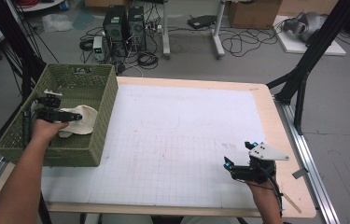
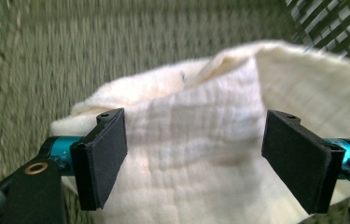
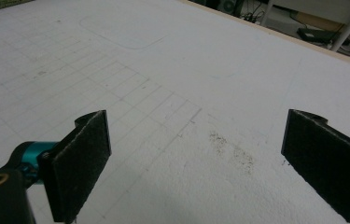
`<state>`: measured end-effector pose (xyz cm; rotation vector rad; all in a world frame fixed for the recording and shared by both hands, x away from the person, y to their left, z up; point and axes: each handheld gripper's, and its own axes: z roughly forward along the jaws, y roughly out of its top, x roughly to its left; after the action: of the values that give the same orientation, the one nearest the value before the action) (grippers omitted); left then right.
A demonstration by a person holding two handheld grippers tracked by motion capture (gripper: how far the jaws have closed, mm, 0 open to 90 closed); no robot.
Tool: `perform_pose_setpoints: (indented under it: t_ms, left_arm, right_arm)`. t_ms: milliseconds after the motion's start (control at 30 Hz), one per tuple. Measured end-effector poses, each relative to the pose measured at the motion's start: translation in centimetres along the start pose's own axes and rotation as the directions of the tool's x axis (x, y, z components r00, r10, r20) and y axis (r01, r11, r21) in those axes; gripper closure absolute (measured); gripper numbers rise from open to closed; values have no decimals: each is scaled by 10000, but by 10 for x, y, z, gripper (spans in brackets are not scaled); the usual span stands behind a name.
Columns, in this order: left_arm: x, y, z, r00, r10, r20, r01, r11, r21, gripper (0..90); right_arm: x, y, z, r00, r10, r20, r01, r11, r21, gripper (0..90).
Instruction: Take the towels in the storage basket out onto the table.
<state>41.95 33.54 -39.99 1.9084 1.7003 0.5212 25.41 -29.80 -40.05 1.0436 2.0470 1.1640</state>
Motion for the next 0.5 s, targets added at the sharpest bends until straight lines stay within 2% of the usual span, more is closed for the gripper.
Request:
perform_pose_setpoints:
  t_ms: [133, 400, 500]
  left_arm:
    - [-5, -3, 9, 9982, 551, -248, -531, 9956, 777, 224]
    - [-10, -2, 14, 9905, 1322, -366, -1262, 9829, 1344, 195]
    - [-11, -1, 14, 9878, 1441, -589, -1327, 9774, 1645, 258]
  right_arm:
    - [0, 0, 0, 10000, 27, -16, -27, 10000, 21, 73]
    - [1, -1, 1, 10000, -14, -44, 14, 10000, 58, 73]
    - [1, -1, 1, 10000, -4, -37, 5, 10000, 85, 73]
